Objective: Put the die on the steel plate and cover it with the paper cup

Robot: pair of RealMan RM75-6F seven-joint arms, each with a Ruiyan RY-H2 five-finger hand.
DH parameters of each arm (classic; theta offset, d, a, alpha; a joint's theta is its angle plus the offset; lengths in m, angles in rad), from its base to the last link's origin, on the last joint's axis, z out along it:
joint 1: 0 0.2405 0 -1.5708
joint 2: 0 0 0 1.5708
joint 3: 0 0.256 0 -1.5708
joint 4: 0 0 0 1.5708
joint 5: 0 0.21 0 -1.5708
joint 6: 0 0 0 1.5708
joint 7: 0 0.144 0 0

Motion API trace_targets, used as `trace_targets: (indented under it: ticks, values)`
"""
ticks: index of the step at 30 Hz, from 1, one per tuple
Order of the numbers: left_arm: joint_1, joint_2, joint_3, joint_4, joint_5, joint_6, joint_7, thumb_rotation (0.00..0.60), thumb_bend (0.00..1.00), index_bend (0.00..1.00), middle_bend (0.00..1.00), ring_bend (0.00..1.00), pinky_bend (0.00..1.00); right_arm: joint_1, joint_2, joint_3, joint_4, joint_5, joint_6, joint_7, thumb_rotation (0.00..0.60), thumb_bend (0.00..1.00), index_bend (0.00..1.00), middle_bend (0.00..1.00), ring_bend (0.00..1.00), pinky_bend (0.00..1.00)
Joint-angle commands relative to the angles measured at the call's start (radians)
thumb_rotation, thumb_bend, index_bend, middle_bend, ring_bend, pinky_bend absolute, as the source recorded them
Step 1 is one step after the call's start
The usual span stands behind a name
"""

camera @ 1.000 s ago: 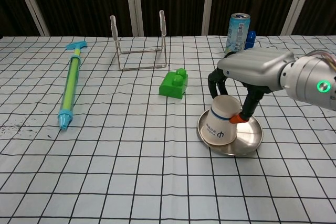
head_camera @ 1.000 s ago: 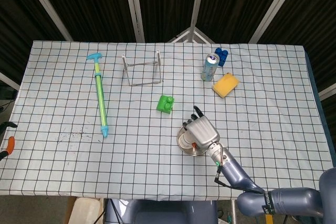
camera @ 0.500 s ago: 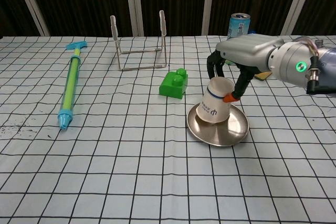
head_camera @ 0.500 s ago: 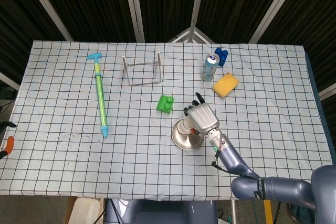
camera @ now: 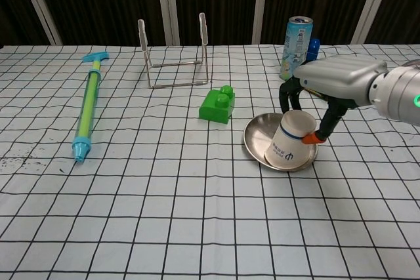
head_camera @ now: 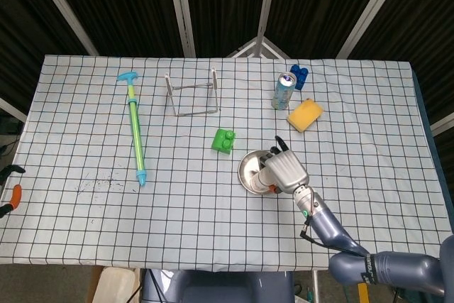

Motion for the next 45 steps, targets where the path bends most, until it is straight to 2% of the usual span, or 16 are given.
trace_targets:
  ticks: [1, 11, 18, 21, 27, 37, 45]
  values:
    - [0.001, 0.000, 0.000, -0.001, 0.001, 0.002, 0.001, 0.600, 0.69, 0.36, 0.00, 0.00, 0.12, -0.004, -0.007, -0.008, -0.010, -0.022, 0.001, 0.004, 0.600, 0.34, 0.61, 0.53, 0.26, 0.00]
    - [-0.001, 0.000, -0.001, 0.003, 0.001, 0.000, -0.006, 0.600, 0.69, 0.36, 0.00, 0.00, 0.12, 0.040, -0.072, 0.037, 0.014, -0.043, -0.031, -0.001, 0.600, 0.34, 0.61, 0.53, 0.26, 0.00]
    - [0.001, 0.004, -0.003, 0.007, -0.001, 0.001, -0.019, 0.600, 0.69, 0.36, 0.00, 0.00, 0.12, 0.098, -0.132, 0.101, 0.120, 0.018, -0.093, -0.002, 0.600, 0.34, 0.61, 0.53, 0.26, 0.00]
    - [0.002, 0.004, -0.005, 0.009, -0.003, 0.002, -0.025, 0.600, 0.69, 0.36, 0.00, 0.00, 0.12, 0.107, -0.142, 0.112, 0.161, 0.039, -0.108, 0.003, 0.600, 0.34, 0.61, 0.53, 0.26, 0.00]
    - [-0.001, 0.003, -0.003, 0.012, -0.002, -0.005, -0.023, 0.600, 0.69, 0.36, 0.00, 0.00, 0.12, 0.081, -0.119, 0.091, 0.172, 0.044, -0.098, 0.014, 0.600, 0.34, 0.61, 0.53, 0.26, 0.00]
    - [-0.003, -0.001, 0.002, 0.004, 0.007, -0.003, -0.008, 0.600, 0.69, 0.36, 0.00, 0.00, 0.12, 0.009, -0.036, 0.008, 0.018, -0.052, -0.041, 0.023, 0.600, 0.34, 0.62, 0.53, 0.26, 0.00]
    - [0.003, 0.002, -0.001, 0.003, 0.002, 0.007, -0.012, 0.600, 0.69, 0.36, 0.00, 0.00, 0.12, 0.013, -0.068, 0.009, 0.029, -0.069, -0.028, -0.011, 0.600, 0.34, 0.62, 0.53, 0.26, 0.00]
